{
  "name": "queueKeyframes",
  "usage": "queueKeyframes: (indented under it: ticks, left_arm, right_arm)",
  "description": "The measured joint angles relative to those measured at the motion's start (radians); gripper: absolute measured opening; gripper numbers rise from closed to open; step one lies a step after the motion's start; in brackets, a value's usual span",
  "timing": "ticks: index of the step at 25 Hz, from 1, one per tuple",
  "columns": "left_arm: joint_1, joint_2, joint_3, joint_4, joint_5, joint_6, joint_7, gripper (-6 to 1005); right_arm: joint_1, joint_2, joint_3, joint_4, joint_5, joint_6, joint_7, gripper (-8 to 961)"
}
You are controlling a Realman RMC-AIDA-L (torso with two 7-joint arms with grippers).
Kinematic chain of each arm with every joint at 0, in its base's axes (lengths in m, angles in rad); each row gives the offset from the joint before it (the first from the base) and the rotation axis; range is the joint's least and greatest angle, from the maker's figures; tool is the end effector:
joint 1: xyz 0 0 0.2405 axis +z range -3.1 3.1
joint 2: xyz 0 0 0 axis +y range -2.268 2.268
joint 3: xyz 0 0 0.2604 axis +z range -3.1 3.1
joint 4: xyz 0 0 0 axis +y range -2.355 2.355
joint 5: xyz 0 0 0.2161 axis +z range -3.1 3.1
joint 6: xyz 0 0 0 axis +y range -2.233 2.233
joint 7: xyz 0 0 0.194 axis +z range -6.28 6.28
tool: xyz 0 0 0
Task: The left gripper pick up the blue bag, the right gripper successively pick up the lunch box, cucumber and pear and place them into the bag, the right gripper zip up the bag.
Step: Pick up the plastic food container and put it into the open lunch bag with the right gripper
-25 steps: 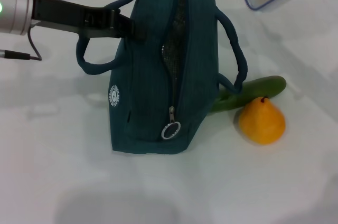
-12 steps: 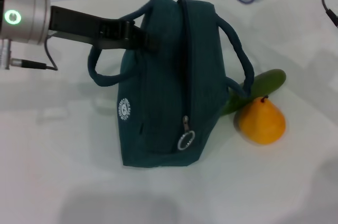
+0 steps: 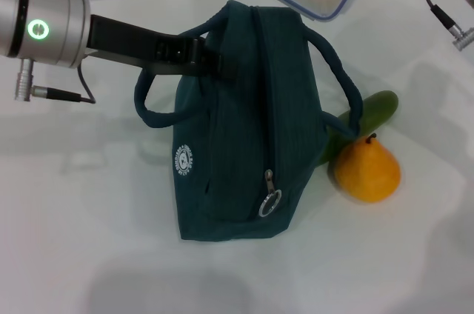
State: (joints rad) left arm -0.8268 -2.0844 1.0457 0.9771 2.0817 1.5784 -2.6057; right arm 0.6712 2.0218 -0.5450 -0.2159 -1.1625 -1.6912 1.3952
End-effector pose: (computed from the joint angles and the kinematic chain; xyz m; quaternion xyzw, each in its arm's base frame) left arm -0.1010 0.3945 -0.0581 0.8805 0.4615 0.1066 0.0186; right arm 0.1759 0.4095 0.0589 -0.6788 0.2637 0.6601 0.1842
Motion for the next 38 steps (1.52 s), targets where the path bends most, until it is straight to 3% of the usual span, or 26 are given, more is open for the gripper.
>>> queueKeyframes:
  ticks: [20,38]
  left_arm:
    - [-0.011,0.000,0.013,0.000,0.000,-0.036,0.004,45]
    - [-0.013,0.008,0.002,-0.032,-0.006,-0.100,0.001,44]
  right_arm:
    - [0.059,0.005,-0.059,0.007,0.001,-0.017,0.003,92]
    - [0.021,0.006,-0.176,0.054,-0.006,-0.007,-0.016,89]
